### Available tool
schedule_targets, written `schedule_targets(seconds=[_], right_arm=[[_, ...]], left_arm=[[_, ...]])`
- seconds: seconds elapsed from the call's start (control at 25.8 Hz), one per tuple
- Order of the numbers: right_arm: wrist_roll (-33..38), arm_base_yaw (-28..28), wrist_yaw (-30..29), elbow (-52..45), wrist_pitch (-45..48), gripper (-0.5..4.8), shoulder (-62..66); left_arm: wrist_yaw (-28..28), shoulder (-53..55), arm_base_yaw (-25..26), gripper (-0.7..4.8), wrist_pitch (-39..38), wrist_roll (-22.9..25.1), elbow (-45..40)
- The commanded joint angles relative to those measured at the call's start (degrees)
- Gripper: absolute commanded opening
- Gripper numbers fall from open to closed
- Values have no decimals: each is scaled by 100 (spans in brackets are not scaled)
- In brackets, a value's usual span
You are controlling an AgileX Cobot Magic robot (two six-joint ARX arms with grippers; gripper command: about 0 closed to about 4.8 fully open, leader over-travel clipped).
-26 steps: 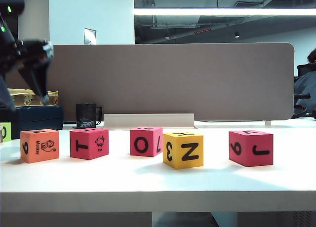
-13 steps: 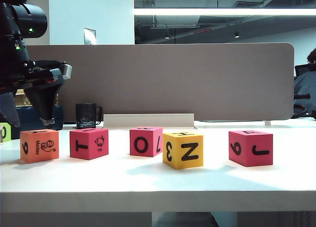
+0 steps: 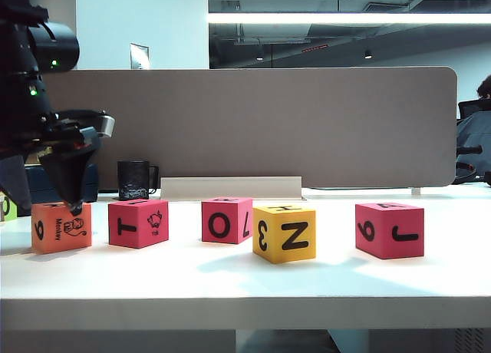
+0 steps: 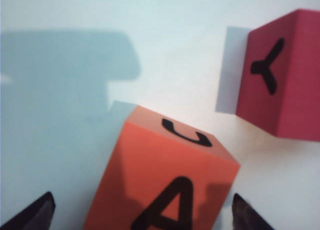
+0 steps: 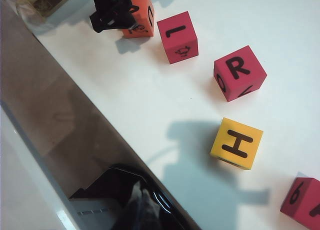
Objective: Select the appropriate blocks from the scattered letter blocks on the table and arrange them in a row to spell out "ALOHA".
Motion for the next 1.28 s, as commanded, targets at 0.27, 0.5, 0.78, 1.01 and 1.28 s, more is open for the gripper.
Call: schedule_targets(seconds=[0.27, 0.5, 0.78, 1.01, 1.28], right_arm=[[11, 11, 0, 17, 61, -5, -4], [11, 11, 0, 17, 59, -5, 11], [9, 11, 85, 17, 17, -5, 26], [9, 11, 107, 13, -44, -5, 26], [9, 11, 105, 13, -68, -5, 26]], left_arm=[[262, 195, -42, 368, 118, -26, 26], [448, 197, -72, 369, -39, -284, 26], [581, 195, -120, 369, -251, -501, 26], [780, 195, -289, 369, -367, -682, 26], [796, 195, -415, 369, -363, -903, 26]])
